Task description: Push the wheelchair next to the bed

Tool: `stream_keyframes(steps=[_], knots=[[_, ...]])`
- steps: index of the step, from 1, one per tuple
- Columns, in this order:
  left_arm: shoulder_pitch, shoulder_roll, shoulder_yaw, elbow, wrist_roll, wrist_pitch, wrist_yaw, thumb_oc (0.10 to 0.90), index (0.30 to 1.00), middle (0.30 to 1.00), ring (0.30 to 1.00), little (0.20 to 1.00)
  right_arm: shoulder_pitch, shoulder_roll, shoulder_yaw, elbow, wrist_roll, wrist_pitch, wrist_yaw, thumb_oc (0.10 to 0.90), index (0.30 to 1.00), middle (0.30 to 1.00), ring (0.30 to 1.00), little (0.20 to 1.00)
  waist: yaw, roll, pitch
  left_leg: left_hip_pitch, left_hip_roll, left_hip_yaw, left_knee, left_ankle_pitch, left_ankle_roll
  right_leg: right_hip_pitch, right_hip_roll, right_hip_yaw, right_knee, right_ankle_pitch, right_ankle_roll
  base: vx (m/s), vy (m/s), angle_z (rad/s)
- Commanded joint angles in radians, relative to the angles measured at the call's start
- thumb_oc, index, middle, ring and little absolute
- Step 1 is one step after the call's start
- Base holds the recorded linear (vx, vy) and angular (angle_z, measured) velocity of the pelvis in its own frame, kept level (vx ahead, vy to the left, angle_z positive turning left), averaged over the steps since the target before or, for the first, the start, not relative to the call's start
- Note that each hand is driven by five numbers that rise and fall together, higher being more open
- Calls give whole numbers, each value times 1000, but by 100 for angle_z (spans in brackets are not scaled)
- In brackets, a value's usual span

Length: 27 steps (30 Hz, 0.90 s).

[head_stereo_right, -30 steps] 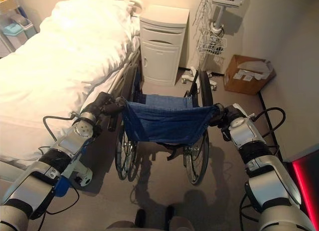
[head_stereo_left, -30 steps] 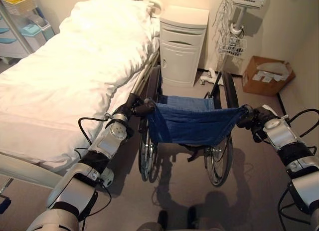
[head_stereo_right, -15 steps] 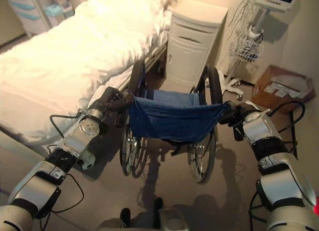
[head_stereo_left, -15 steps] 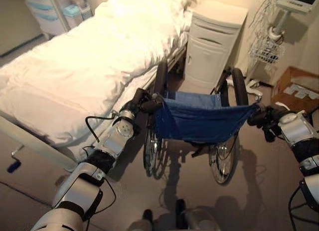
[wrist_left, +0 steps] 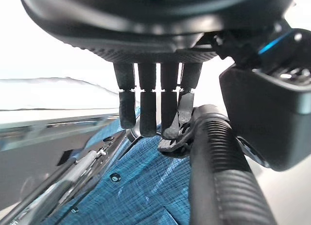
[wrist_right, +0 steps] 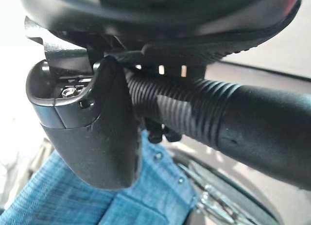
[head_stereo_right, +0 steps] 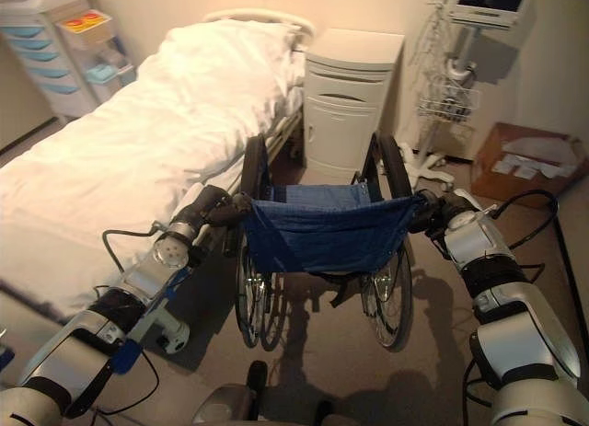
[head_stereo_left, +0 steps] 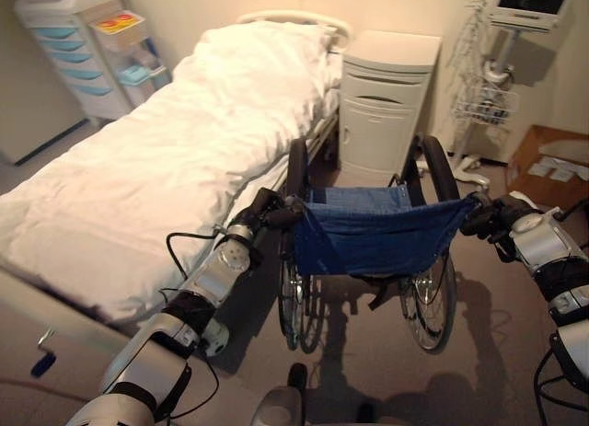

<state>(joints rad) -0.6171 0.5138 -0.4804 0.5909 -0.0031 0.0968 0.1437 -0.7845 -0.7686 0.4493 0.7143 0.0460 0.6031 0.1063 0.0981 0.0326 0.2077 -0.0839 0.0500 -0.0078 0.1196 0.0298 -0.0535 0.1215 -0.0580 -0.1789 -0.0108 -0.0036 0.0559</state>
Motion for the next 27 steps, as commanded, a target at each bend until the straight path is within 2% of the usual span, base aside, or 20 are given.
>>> stream_keyframes(steps=[1,3,7,10,13,16,18,19,20,21,24,27], knots=[[25,43,-46,102,42,74,-29,400,300,300,300,300,7,110,59,-46,85,-62,66,400,300,300,300,300,6,-71,20,-9,-53,3,-90,35,32,15,-106,45,107,-35,106,22,212,-32],[22,43,-44,98,48,85,-13,400,300,300,300,300,-7,125,56,-25,98,-88,49,400,300,300,300,300,17,-71,19,-3,-60,19,-96,30,41,-17,-133,9,136,0,112,43,189,-27],[36,30,-40,86,70,96,11,400,300,300,300,300,-24,152,59,12,101,-122,31,400,300,300,300,300,42,-73,4,-7,-73,37,-92,19,54,-9,-159,-17,171,49,115,93,179,-25],[52,23,-36,92,84,82,18,400,300,300,300,300,-28,165,58,33,94,-141,15,400,300,300,300,300,55,-76,-7,-8,-84,54,-87,12,66,-9,-175,-25,217,95,120,138,138,-21],[65,19,-34,100,108,65,16,400,300,300,300,300,-30,175,52,54,105,-142,9,400,300,300,300,300,66,-76,-20,-3,-93,56,-83,2,77,-2,-172,-21,261,109,120,255,134,4],[78,20,-41,99,116,59,19,400,300,300,300,300,-19,170,54,47,119,-129,9,400,300,300,300,300,47,-81,-30,4,-117,23,-81,5,87,-13,-95,45,228,71,110,240,76,10],[85,21,-40,88,118,62,19,400,300,300,300,300,-7,157,50,13,130,-112,-3,400,300,300,300,300,19,-76,-25,20,-127,8,-84,6,83,-76,-36,58,162,34,90,280,76,17],[86,21,-39,86,117,62,19,400,300,300,300,300,-7,156,50,9,131,-110,-5,400,300,300,300,300,15,-75,-22,26,-128,5,-85,4,82,-77,-33,57,159,30,87,202,28,23],[85,22,-34,79,121,63,16,400,300,300,300,300,-6,147,47,-11,132,-97,-10,400,300,300,300,300,-1,-72,-13,41,-135,0,-90,1,80,-114,-4,62,126,31,72,226,12,33],[78,23,-29,66,118,69,13,400,300,300,300,300,-9,131,44,-38,134,-86,-12,400,300,300,300,300,-22,-75,2,62,-151,-9,-93,-12,82,-154,20,70,79,62,63,266,6,27],[54,17,-34,63,102,79,10,400,300,300,300,300,-24,110,46,-49,131,-85,-19,400,300,300,300,300,-57,-80,24,94,-174,-21,-89,-41,89,-209,48,85,50,112,60,163,-7,40],[38,3,-35,67,108,85,8,400,300,300,300,300,-49,96,47,-50,114,-100,-2,400,300,300,300,300,-65,-86,39,113,-183,-4,-68,-68,91,-224,49,26,68,116,60,172,-57,106]])
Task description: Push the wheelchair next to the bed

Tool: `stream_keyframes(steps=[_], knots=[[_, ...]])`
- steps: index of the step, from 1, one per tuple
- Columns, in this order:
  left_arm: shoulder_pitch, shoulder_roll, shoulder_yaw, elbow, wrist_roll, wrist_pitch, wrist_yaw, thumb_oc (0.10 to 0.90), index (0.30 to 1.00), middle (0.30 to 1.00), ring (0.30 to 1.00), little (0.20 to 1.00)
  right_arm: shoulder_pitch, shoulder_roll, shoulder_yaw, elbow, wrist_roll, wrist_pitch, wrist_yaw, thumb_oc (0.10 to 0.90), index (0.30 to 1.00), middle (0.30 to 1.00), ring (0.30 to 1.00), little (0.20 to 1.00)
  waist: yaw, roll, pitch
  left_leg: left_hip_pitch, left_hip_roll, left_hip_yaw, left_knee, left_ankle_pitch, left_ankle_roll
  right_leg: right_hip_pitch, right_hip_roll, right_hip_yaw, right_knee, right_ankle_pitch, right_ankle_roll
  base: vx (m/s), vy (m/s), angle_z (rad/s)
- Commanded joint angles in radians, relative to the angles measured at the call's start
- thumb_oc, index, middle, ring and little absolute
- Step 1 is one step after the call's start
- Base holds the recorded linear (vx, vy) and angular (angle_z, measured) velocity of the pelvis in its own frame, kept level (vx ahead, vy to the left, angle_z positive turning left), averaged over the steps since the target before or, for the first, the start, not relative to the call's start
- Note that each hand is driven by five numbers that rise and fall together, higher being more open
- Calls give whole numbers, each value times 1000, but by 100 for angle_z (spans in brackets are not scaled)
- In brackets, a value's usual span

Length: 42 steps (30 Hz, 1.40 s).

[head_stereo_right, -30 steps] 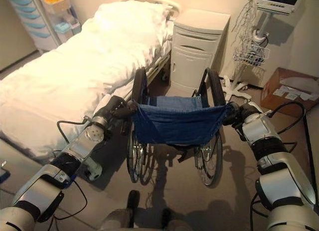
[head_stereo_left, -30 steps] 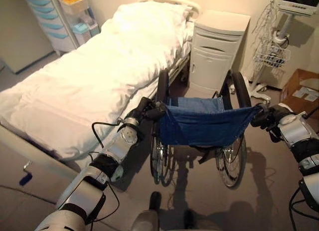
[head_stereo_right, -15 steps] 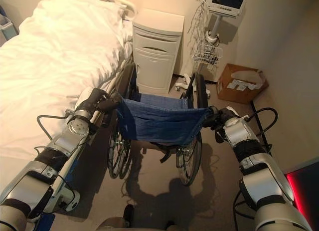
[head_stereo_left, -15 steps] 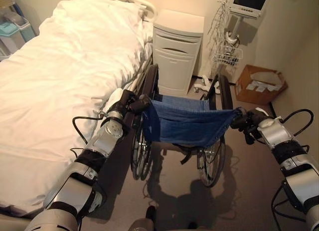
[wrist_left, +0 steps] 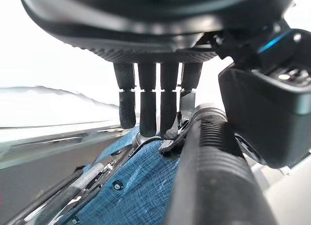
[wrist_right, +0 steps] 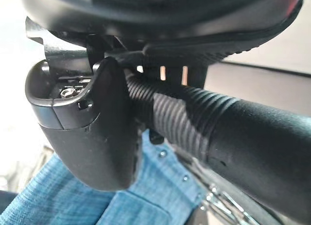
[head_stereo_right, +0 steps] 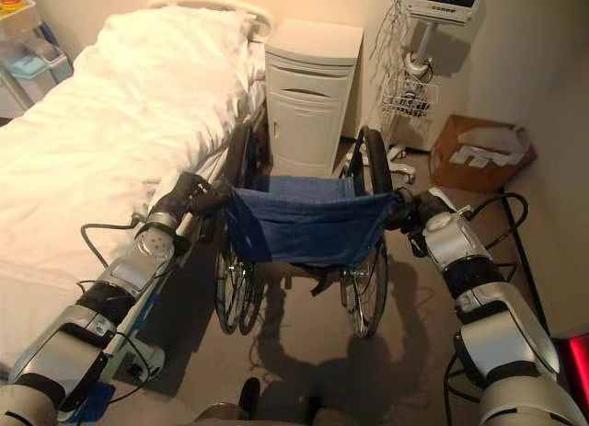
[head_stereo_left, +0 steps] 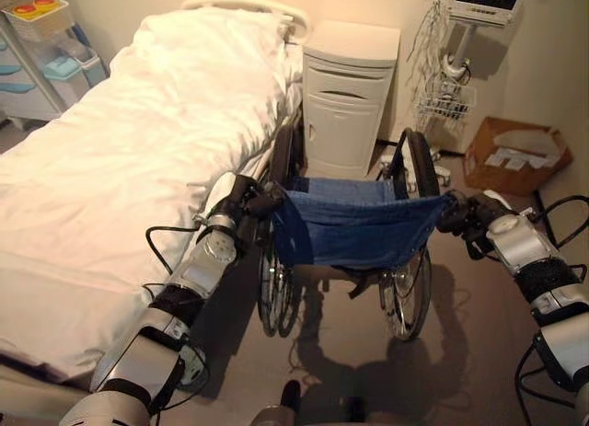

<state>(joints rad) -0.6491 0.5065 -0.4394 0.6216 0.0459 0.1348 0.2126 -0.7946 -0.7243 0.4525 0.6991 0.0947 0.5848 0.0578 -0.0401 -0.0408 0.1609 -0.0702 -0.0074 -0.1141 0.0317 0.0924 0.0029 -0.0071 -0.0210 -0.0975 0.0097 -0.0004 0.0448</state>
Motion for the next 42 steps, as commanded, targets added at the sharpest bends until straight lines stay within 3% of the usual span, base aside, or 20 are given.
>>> stream_keyframes(steps=[1,2,3,4,5,6,7,9,10,11,13,14,19,27,37,38,39,40,41,42], knots=[[66,1,-80,40,62,53,-57,400,300,300,300,300,-45,44,45,-35,71,-100,45,400,300,300,300,300,71,-20,84,101,-125,111,49,-150,35,-83,0,-59,56,102,70,193,-89,12],[66,-2,-83,40,59,56,-56,400,300,300,300,300,-47,39,48,-34,77,-105,44,400,300,300,300,300,66,-23,80,100,-126,108,74,-160,33,-79,5,-41,61,95,63,260,-104,30],[71,-14,-88,46,59,57,-52,400,300,300,300,300,-41,35,49,-35,61,-111,47,400,300,300,300,300,63,-40,76,75,-114,125,211,-171,18,-62,-20,-53,63,76,47,164,-49,51],[72,-17,-91,49,59,54,-52,400,300,300,300,300,-40,35,50,-32,58,-112,46,400,300,300,300,300,63,-43,77,60,-107,127,254,-164,11,-55,-24,-57,62,73,42,237,-67,78],[80,-27,-97,62,51,33,-41,400,300,300,300,300,-34,23,56,-23,63,-110,41,400,300,300,300,300,71,-58,95,-33,-80,129,445,-113,-14,-16,-45,-64,58,57,18,141,-40,55],[81,-28,-97,64,51,31,-41,400,300,300,300,300,-33,23,56,-22,65,-110,40,400,300,300,300,300,72,-59,97,-46,-76,129,466,-113,-16,-12,-45,-67,58,55,16,246,-22,55],[88,-24,-89,69,67,18,-48,400,300,300,300,300,-32,31,54,-10,91,-109,30,400,300,300,300,300,88,-57,123,-94,-33,145,451,-99,-24,27,-47,-82,62,32,11,185,46,28],[87,-22,-86,71,75,21,-49,400,300,300,300,300,-41,48,57,2,89,-103,18,400,300,300,300,300,101,-36,144,-114,22,158,307,-24,-50,66,-22,-82,59,11,13,203,151,-9],[92,-14,-84,58,64,35,-40,400,300,300,300,300,-43,60,59,5,77,-111,17,400,300,300,300,300,124,-19,161,-138,24,125,193,25,-62,103,-7,-57,39,-1,14,177,207,-44],[93,-12,-83,55,57,42,-35,400,300,300,300,300,-44,62,59,7,72,-114,20,400,300,300,300,300,131,-16,166,-141,18,109,174,31,-63,113,-6,-46,32,-4,15,184,229,-43],[92,-1,-70,55,40,52,-41,400,300,300,300,300,-42,72,55,12,60,-122,33,400,300,300,300,300,139,-14,158,-106,-19,86,127,-19,-42,110,-21,-29,32,-11,29,143,218,-46],[86,4,-66,61,53,44,-65,400,300,300,300,300,-26,78,48,11,61,-124,25,400,300,300,300,300,133,-4,141,-67,-13,108,57,-20,-36,103,-26,-47,34,-13,37,171,230,-63],[103,20,-66,57,54,62,-77,400,300,300,300,300,14,77,30,3,54,-142,26,400,300,300,300,300,134,3,87,33,-39,80,-27,-41,-18,80,-53,-70,24,7,62,164,179,-49],[102,27,-69,62,73,85,-65,400,300,300,300,300,-5,99,31,2,63,-155,-10,400,300,300,300,300,140,7,69,60,-43,95,-51,-57,3,43,-80,-79,41,20,85,33,83,-4],[122,25,-52,73,57,63,-51,400,300,300,300,300,-20,112,25,6,81,-188,-27,400,300,300,300,300,136,15,54,75,-45,106,-45,-79,23,33,-92,-57,65,21,102,1,12,-1],[124,24,-50,72,55,64,-52,400,300,300,300,300,-20,112,24,4,83,-189,-27,430,345,345,345,345,136,15,53,76,-45,107,-45,-80,24,34,-91,-56,65,21,102,0,0,0],[131,21,-43,64,46,72,-49,400,300,300,300,300,-17,109,20,-6,93,-191,-23,800,900,900,900,900,135,16,49,78,-44,109,-43,-84,25,35,-91,-54,68,19,101,0,0,0],[137,21,-40,63,43,71,-49,416,324,324,324,324,-15,106,19,-12,103,-192,-19,800,900,900,900,900,134,16,47,80,-44,110,-43,-85,26,35,-90,-53,69,17,102,0,0,0],[144,20,-35,62,39,73,-53,579,568,568,568,568,-12,104,17,-19,117,-193,-23,800,900,900,900,900,133,17,43,83,-43,111,-42,-88,27,35,-90,-51,73,16,101,0,0,0],[150,21,-34,63,31,76,-57,800,900,900,900,900,-12,102,13,-25,124,-192,-26,800,900,900,900,900,132,16,40,85,-44,111,-41,-90,29,35,-89,-48,77,15,101,0,0,0]])
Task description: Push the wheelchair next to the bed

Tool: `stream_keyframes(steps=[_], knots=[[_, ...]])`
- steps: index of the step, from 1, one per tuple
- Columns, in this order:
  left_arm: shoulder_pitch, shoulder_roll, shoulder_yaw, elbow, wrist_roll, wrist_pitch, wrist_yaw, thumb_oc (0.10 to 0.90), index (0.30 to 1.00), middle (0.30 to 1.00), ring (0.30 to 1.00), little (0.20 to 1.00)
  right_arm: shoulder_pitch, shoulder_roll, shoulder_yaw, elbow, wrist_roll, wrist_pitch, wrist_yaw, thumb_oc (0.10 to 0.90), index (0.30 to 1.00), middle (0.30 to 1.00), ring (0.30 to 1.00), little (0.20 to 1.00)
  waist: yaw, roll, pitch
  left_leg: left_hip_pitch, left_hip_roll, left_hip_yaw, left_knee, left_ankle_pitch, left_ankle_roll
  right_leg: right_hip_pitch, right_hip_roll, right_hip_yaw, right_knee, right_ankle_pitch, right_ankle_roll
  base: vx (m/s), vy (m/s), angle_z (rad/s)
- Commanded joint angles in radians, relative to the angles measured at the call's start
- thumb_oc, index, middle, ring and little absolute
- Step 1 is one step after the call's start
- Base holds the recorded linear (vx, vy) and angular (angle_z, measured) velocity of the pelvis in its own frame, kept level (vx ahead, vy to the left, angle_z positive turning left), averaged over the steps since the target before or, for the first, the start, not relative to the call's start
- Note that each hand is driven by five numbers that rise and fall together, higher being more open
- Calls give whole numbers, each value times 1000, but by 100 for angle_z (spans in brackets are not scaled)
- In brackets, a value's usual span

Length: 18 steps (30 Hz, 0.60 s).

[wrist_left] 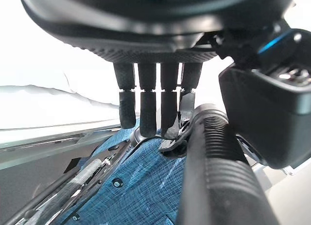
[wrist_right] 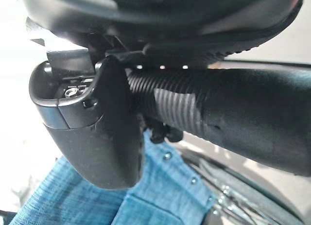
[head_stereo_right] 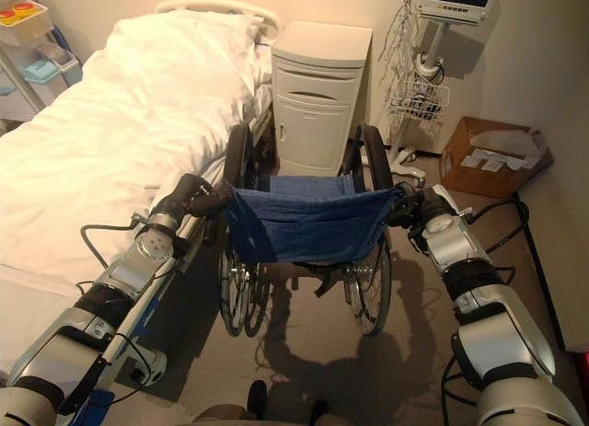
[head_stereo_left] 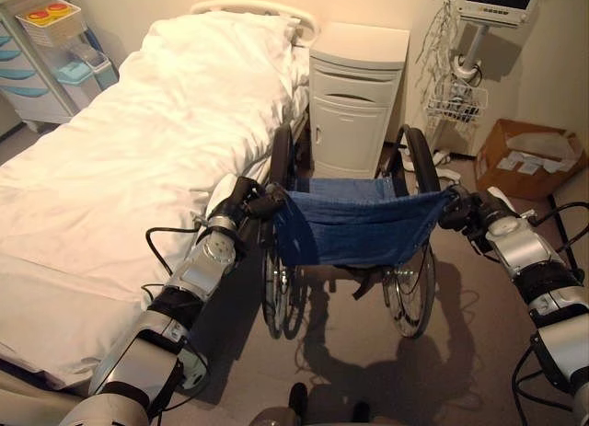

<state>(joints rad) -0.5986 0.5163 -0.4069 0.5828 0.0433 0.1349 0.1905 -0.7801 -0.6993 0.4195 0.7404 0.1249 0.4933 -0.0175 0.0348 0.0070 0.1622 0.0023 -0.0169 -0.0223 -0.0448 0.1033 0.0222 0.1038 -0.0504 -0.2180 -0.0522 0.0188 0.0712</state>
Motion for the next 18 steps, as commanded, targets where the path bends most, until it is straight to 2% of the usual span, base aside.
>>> stream_keyframes(steps=[1,12,18], knots=[[107,8,-61,104,25,74,-34,800,900,900,900,900,-29,73,42,-71,101,-101,49,800,900,900,900,900,56,-33,36,15,-35,18,37,-103,10,-74,-59,75,141,-4,75,0,0,0],[137,24,-24,67,-4,67,-31,800,900,900,900,900,-59,-7,5,-144,190,-54,34,800,900,900,900,900,51,-45,19,39,-37,16,36,-119,16,-76,-55,81,160,4,78,0,-16,-1],[140,23,-10,104,-11,52,-27,800,900,900,900,900,-88,-38,9,-144,217,-45,38,800,900,900,900,900,48,-54,9,46,-36,22,35,-125,18,-73,-52,80,156,0,79,0,0,0]])
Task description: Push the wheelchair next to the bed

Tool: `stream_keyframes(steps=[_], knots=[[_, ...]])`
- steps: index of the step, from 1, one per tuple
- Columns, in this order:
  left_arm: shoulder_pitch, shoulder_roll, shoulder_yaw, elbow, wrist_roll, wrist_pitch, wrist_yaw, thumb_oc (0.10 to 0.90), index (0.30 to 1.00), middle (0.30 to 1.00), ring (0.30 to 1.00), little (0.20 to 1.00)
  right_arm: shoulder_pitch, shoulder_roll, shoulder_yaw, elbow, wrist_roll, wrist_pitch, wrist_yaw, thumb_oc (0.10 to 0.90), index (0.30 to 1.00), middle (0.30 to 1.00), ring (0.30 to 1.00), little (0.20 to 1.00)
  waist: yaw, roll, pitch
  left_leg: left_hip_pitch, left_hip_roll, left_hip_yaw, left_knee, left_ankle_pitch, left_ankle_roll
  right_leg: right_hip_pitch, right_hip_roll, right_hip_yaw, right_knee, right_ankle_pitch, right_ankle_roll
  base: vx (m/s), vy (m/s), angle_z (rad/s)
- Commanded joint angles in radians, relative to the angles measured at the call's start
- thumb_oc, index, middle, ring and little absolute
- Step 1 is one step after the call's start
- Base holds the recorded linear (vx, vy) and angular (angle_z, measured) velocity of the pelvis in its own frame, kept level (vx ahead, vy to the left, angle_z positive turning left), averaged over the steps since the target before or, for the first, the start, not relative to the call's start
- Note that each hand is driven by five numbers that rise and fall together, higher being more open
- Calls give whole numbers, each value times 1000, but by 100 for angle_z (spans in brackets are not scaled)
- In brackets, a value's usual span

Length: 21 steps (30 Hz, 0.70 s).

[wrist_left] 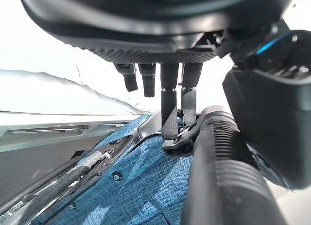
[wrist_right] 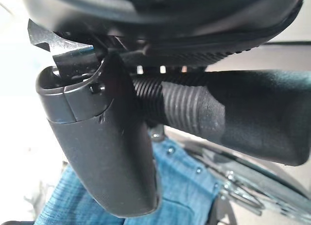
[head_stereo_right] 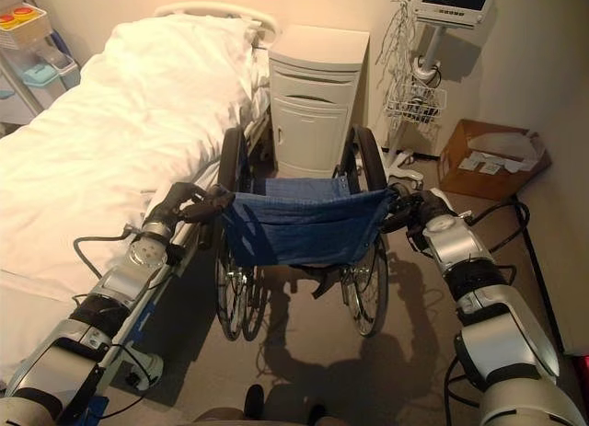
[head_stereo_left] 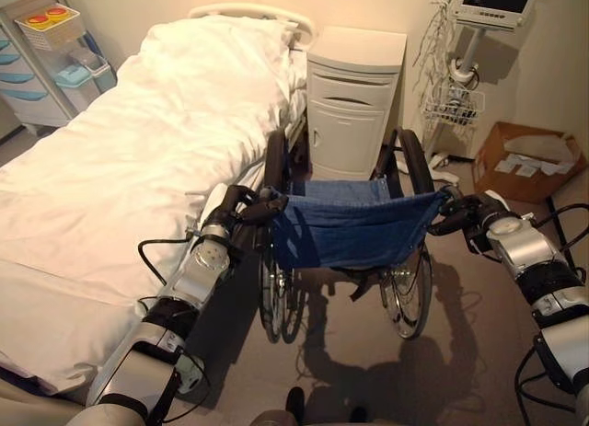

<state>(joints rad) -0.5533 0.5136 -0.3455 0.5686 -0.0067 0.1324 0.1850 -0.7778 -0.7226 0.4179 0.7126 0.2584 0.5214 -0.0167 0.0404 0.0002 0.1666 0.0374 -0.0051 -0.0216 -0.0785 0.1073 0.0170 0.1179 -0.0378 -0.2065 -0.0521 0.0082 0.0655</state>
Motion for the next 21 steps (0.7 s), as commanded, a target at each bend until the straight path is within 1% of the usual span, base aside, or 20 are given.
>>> stream_keyframes(steps=[1,7,12,14,15,16,19,20,21], knots=[[96,25,-72,119,39,56,-22,800,900,900,900,900,-89,-16,9,-116,88,-74,37,800,900,900,900,900,43,-47,3,11,-48,22,68,-130,24,-86,-64,69,156,10,85,0,0,0],[106,11,-66,139,-6,52,-26,800,900,900,900,900,-82,-26,-5,-110,123,-78,36,800,900,900,900,900,39,-52,-6,16,-45,28,70,-136,27,-86,-61,71,161,8,84,0,0,0],[143,-10,-29,149,-131,47,-52,800,900,900,900,900,-94,-61,-23,-113,165,-79,35,800,900,900,900,900,42,-57,-6,19,-40,32,72,-142,26,-83,-60,67,161,2,81,0,0,0],[176,-24,3,155,-221,33,-72,800,900,900,900,900,-109,-83,-36,-121,218,-88,26,800,900,900,900,900,44,-62,-7,20,-38,33,74,-145,25,-83,-58,65,164,-2,78,0,0,0],[185,-27,10,157,-237,27,-76,800,900,900,900,900,-113,-89,-41,-121,232,-89,27,800,900,900,900,900,45,-63,-8,20,-37,33,75,-145,25,-82,-57,65,164,-5,77,0,0,0],[204,-32,28,165,-293,14,-90,800,900,900,900,900,-119,-101,-49,-125,271,-93,22,800,900,900,900,900,46,-65,-9,20,-36,35,76,-146,24,-80,-56,62,165,-9,75,0,0,0],[231,-41,54,181,-344,-7,-104,800,900,900,900,900,-120,-116,-63,-124,307,-106,15,800,900,900,900,900,47,-68,-12,20,-35,37,77,-148,24,-79,-55,60,167,-14,72,0,0,0],[261,-50,88,200,-400,-36,-125,800,900,900,900,900,-114,-139,-87,-122,332,-114,9,800,900,900,900,900,46,-73,-13,22,-34,40,76,-150,24,-80,-55,58,171,-14,71,0,0,0],[273,-56,102,210,-430,-50,-139,800,900,900,900,900,-110,-147,-98,-118,342,-118,4,800,900,900,900,900,46,-74,-14,24,-33,40,75,-151,23,-80,-54,59,171,-16,70,0,0,0]])
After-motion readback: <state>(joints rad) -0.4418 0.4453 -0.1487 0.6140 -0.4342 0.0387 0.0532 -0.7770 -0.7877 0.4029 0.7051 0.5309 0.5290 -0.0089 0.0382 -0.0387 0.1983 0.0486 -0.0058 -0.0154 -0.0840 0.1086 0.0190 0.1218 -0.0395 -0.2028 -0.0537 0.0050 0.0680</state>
